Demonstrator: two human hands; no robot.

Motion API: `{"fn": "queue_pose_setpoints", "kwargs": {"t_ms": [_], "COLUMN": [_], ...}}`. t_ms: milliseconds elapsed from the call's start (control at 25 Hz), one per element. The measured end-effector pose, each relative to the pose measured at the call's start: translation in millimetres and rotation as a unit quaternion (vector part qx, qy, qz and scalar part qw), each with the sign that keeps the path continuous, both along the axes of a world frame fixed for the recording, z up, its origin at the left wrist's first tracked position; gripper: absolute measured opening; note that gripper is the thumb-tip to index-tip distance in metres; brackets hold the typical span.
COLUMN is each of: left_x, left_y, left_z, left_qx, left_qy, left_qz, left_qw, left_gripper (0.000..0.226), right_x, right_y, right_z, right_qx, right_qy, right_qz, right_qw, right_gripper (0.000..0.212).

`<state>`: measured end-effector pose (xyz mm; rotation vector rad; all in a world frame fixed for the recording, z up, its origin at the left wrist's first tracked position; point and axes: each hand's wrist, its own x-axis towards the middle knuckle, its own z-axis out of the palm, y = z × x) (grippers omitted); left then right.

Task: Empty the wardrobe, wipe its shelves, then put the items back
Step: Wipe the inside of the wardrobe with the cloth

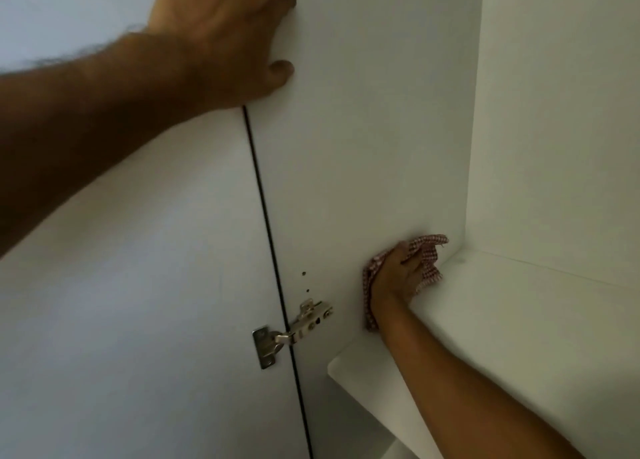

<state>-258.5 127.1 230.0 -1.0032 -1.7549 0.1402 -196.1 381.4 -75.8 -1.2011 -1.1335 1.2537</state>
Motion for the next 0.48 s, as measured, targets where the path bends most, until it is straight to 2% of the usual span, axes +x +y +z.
{"fn": "queue_pose_setpoints", "kwargs": {"t_ms": [80, 160, 200, 280, 320, 360, 400, 480], "left_x": [31, 29, 25, 21, 25, 27, 26, 24], "left_y": [19, 17, 13, -3, -6, -9, -13, -28], "left_z": [3, 1, -2, -7, -10, -15, -17, -21], "left_qx": [0.026, 0.01, 0.016, 0.018, 0.019, 0.019, 0.011, 0.01], "left_qy": [0.04, 0.063, 0.063, 0.061, 0.065, 0.061, 0.043, 0.02], "left_qz": [-0.072, -0.086, -0.082, -0.094, -0.108, -0.112, -0.12, -0.142], "left_qw": [0.996, 0.994, 0.995, 0.994, 0.992, 0.992, 0.992, 0.99], "left_gripper": [0.062, 0.065, 0.066, 0.066, 0.065, 0.062, 0.06, 0.059], "right_x": [-4, -8, -14, -24, -27, -24, -22, -13], "right_y": [-15, -49, -72, -120, -127, -126, -118, -93], "right_z": [35, 85, 104, 125, 131, 135, 128, 92], "right_qx": [0.025, 0.154, 0.248, 0.448, 0.503, 0.518, 0.498, 0.355], "right_qy": [-0.021, -0.008, 0.004, 0.011, 0.005, 0.007, 0.009, 0.026], "right_qz": [0.002, 0.008, 0.007, 0.01, 0.005, -0.004, -0.02, -0.002], "right_qw": [0.999, 0.988, 0.969, 0.894, 0.864, 0.856, 0.867, 0.935], "right_gripper": [0.062, 0.059, 0.057, 0.055, 0.054, 0.053, 0.053, 0.054]}}
